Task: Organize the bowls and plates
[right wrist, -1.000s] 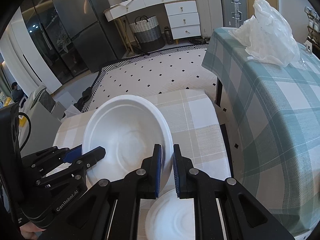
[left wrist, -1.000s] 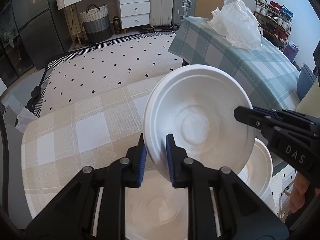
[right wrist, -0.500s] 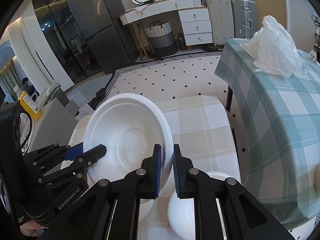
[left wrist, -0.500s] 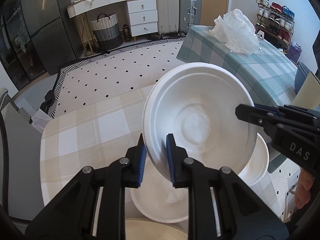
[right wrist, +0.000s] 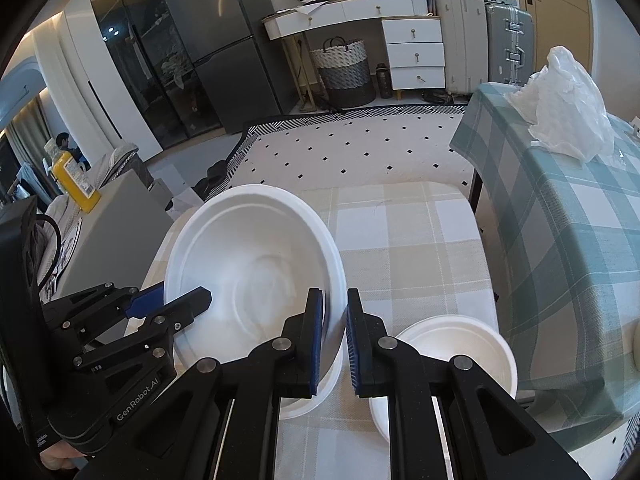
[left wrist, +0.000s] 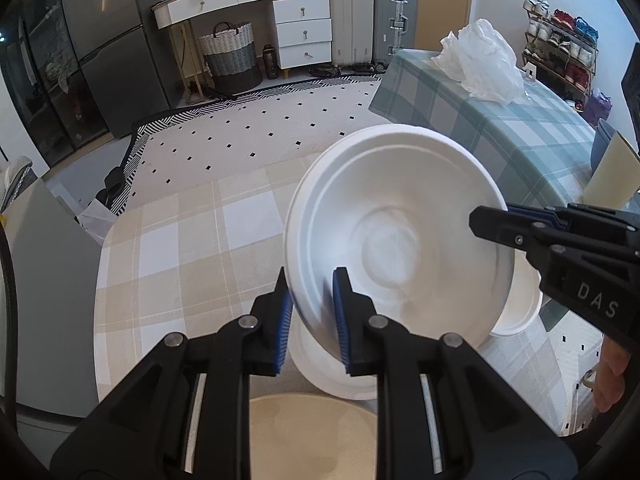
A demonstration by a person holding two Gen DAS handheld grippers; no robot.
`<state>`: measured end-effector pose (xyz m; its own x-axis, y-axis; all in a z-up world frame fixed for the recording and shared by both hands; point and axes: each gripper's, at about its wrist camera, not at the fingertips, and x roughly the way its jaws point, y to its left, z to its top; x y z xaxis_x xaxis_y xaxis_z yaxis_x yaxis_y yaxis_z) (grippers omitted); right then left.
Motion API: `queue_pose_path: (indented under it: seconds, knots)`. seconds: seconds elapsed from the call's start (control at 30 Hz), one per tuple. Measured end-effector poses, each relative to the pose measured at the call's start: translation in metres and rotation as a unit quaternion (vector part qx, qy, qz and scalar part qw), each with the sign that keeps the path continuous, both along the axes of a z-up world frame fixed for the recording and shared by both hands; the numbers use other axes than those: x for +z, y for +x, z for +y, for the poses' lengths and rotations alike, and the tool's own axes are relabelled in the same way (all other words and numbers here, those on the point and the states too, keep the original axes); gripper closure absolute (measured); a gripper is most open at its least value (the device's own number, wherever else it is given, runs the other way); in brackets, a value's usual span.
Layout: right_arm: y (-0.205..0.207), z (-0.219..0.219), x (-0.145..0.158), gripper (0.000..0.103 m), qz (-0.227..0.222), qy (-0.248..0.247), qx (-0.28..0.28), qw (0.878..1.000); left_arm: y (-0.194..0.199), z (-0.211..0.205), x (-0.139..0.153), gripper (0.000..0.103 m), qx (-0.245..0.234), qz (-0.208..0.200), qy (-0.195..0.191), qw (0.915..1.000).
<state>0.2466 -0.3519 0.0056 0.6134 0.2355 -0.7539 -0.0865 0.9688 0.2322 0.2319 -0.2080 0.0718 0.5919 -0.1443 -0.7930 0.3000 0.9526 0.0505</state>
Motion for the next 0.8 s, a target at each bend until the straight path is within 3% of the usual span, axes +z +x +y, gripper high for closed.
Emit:
queue_pose_path:
  seconds: [0.8]
  knots:
    - [0.008,0.019,-0.037,0.092,0.046,-0.003,0.023,0.999,0.012,0.01,-0.04,0.086,0.011,0.03,0.019,0.9993]
